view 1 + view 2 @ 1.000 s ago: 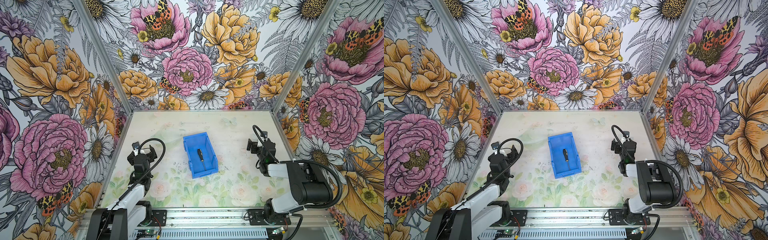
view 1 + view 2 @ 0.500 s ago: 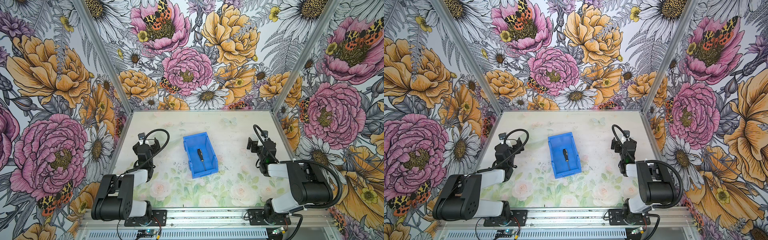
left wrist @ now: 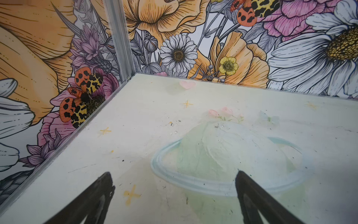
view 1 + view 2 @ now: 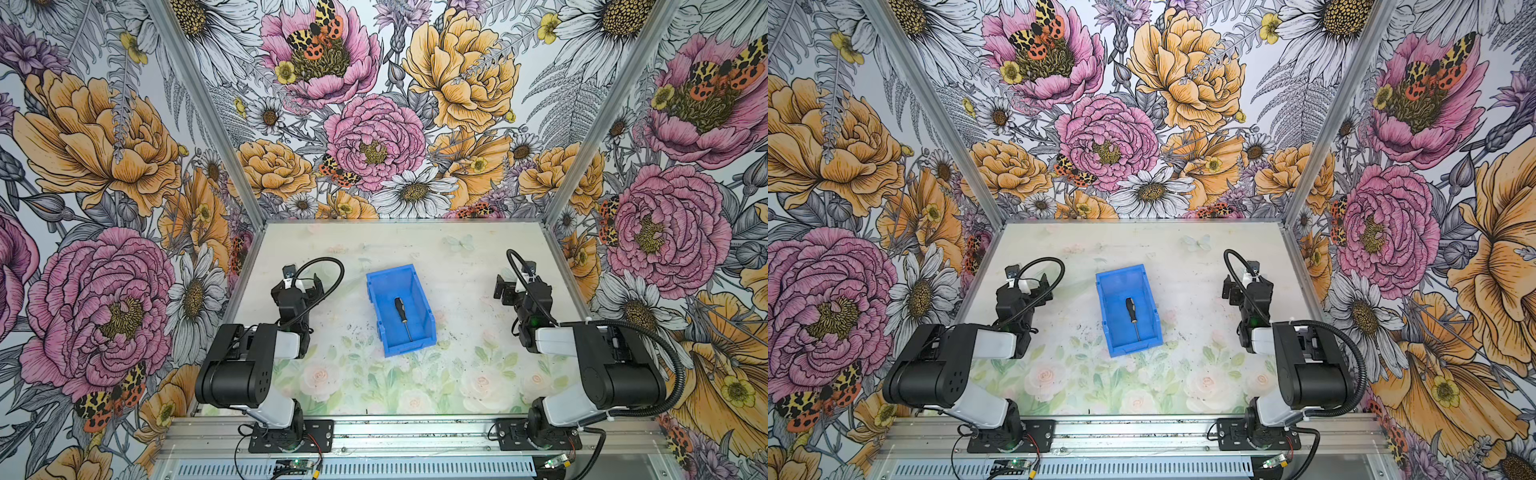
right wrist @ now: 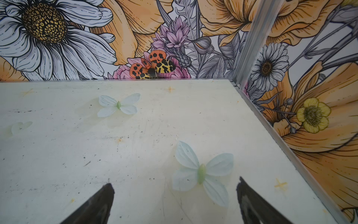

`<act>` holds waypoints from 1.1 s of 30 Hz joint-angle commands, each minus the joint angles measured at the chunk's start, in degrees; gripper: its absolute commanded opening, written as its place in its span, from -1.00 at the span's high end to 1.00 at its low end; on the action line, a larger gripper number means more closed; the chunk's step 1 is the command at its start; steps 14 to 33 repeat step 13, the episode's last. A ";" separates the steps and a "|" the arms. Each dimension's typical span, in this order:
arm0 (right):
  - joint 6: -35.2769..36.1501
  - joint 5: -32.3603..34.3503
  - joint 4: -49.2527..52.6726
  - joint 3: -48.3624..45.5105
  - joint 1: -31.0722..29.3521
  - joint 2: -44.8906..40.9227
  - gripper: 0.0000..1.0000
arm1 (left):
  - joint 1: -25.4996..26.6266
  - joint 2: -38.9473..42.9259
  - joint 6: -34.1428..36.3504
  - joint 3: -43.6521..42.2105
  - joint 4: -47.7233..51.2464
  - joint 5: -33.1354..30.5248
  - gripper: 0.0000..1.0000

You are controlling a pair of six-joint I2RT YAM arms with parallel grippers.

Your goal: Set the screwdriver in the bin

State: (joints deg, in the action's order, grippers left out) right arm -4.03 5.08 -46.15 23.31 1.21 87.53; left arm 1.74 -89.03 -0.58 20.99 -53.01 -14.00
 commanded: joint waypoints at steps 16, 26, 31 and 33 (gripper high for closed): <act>-0.68 0.09 -1.77 -0.08 0.01 0.39 -0.99 | -0.81 0.20 1.22 0.58 -0.95 4.00 -0.97; -0.68 0.09 -1.77 -0.08 0.01 0.39 -0.99 | -0.81 0.20 1.22 0.58 -0.95 4.00 -0.97; -0.68 0.09 -1.77 -0.08 0.01 0.39 -0.99 | -0.81 0.20 1.22 0.58 -0.95 4.00 -0.97; -0.68 0.09 -1.77 -0.08 0.01 0.39 -0.99 | -0.81 0.20 1.22 0.58 -0.95 4.00 -0.97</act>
